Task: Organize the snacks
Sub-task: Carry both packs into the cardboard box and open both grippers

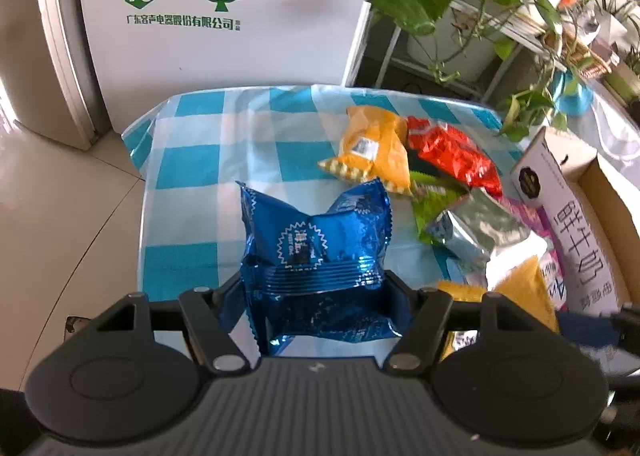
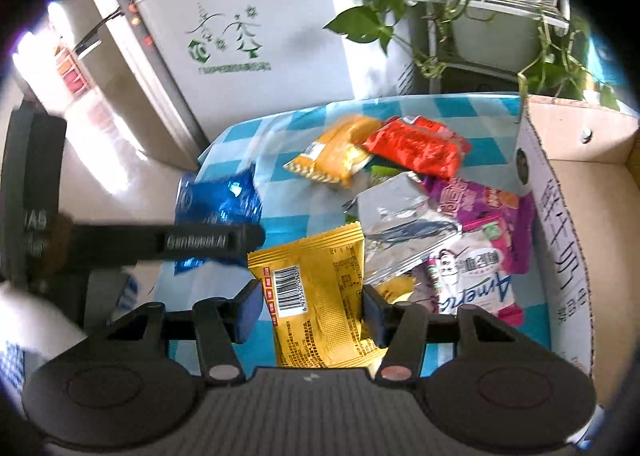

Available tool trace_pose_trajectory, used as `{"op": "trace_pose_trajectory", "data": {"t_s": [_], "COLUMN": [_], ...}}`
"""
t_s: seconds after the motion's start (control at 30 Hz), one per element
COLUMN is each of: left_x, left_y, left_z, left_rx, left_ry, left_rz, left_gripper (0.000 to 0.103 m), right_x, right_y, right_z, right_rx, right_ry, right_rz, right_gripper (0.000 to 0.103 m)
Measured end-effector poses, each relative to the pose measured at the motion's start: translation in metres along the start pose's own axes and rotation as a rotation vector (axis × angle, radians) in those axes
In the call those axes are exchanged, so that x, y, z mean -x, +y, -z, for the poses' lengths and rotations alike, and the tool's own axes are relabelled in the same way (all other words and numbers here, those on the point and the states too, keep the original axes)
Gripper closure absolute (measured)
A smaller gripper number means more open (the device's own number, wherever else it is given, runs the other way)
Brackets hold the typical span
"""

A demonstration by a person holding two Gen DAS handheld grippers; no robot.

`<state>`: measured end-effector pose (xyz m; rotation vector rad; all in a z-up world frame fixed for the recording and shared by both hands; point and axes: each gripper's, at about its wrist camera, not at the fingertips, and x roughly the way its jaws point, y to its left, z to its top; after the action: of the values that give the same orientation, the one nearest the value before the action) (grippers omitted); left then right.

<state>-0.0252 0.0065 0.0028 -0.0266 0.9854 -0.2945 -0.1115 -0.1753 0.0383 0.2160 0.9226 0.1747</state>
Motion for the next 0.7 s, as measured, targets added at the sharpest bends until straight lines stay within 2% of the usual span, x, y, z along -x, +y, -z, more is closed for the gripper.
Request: {"op": "trace_pose_trajectory", "data": {"t_s": [0.27,0.5,0.7], "left_x": [0.015,0.032,0.048], "left_y": [-0.001,-0.014,-0.046], "left_z": [0.004,-0.001,-0.011], "left_rx": [0.058,0.07,0.028], "left_ry": [-0.028,-0.064,-0.097], "left_rz": [0.02,0.046,0.1], "left_gripper": [0.035,0.035,0.035], "right_x": [0.0,0.027,0.062], "right_y": [-0.011,-0.03,-0.063], "right_z": [-0.006,-0.022,-0.035], "right_rx": [-0.036,-0.086,-0.165], "right_ry": [-0.018,-0.12,-0.225], "right_rz": [0.025,0.013,0.047], "right_gripper": [0.043,0.043,0.043]}}
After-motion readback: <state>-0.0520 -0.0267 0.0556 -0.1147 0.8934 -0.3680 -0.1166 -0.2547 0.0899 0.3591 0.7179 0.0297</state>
